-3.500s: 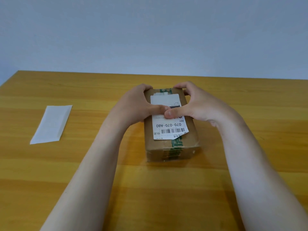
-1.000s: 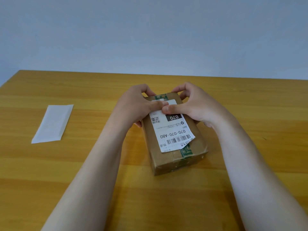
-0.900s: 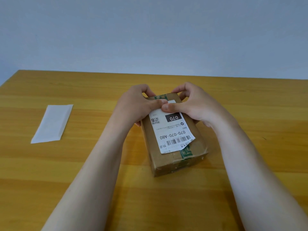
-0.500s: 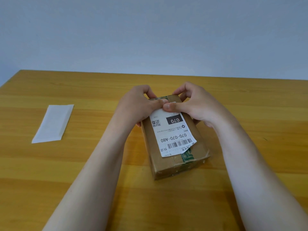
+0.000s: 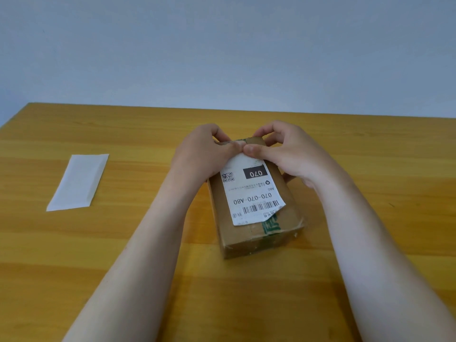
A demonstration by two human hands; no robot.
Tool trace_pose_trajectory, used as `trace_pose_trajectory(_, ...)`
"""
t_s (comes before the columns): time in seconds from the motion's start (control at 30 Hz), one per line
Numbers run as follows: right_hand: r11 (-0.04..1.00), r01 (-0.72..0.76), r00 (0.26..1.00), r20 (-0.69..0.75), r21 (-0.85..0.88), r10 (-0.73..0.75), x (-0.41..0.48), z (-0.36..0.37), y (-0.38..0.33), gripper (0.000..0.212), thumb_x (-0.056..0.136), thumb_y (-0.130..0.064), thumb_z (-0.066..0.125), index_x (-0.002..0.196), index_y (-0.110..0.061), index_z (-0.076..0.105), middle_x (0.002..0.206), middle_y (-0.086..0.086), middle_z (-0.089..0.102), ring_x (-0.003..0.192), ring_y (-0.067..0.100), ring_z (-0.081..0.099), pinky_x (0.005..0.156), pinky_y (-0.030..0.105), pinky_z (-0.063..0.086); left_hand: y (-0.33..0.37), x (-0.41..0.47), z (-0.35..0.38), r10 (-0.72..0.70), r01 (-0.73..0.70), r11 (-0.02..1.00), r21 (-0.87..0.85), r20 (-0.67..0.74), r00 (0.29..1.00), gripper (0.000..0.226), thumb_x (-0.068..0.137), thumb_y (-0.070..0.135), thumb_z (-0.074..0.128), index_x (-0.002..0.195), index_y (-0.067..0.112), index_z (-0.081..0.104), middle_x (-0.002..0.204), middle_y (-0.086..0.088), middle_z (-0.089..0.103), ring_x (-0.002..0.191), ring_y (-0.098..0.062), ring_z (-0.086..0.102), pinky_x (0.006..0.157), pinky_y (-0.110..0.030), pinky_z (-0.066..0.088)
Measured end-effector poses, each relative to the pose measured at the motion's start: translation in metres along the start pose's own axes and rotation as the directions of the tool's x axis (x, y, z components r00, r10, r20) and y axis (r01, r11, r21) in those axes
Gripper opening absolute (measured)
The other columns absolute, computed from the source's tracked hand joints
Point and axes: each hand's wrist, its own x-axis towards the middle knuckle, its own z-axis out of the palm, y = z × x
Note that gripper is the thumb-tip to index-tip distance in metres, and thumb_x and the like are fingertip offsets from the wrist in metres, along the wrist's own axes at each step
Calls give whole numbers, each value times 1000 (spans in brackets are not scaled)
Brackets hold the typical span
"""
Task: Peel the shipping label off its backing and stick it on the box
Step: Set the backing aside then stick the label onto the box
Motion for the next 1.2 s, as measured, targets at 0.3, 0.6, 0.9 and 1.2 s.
trace_pose_trajectory(0.3,999,41,969,245,-35,-31,-1,-4,2,124,53,-61,92,162,-44,36,156,-19,51,126,3,63,112,36,48,2,-1,-12,17,-21,999,39,120,993,83,74,70,74,146,33,54,128,6,65,104,-17,70,83,-41,60)
trace_pose_trajectory(0.6,998,45,935,355,-45,-27,0,-6,5,143,41,-53,97,164,-50,24,144,-28,45,130,6,62,113,39,49,0,-3,-19,37,-56,996,68,263,964,129,35,72,84,153,36,45,137,3,60,115,-21,67,95,-50,60)
trace_pose_trajectory(0.9,991,98,937,343,-89,-62,-4,-7,4,133,44,-54,96,159,-56,30,154,-32,44,108,2,71,93,33,58,6,-11,-17,-29,4,995,104,236,971,91,52,53,97,126,36,48,122,-1,60,95,-27,72,72,-57,66)
trace_pose_trajectory(1.2,992,122,957,269,-43,-107,-4,-6,3,98,60,-43,100,145,-44,49,140,-29,56,84,-2,75,73,26,57,14,-17,-15,-56,29,991,133,199,978,65,70,49,93,114,24,52,105,-6,68,81,-32,76,60,-60,65)
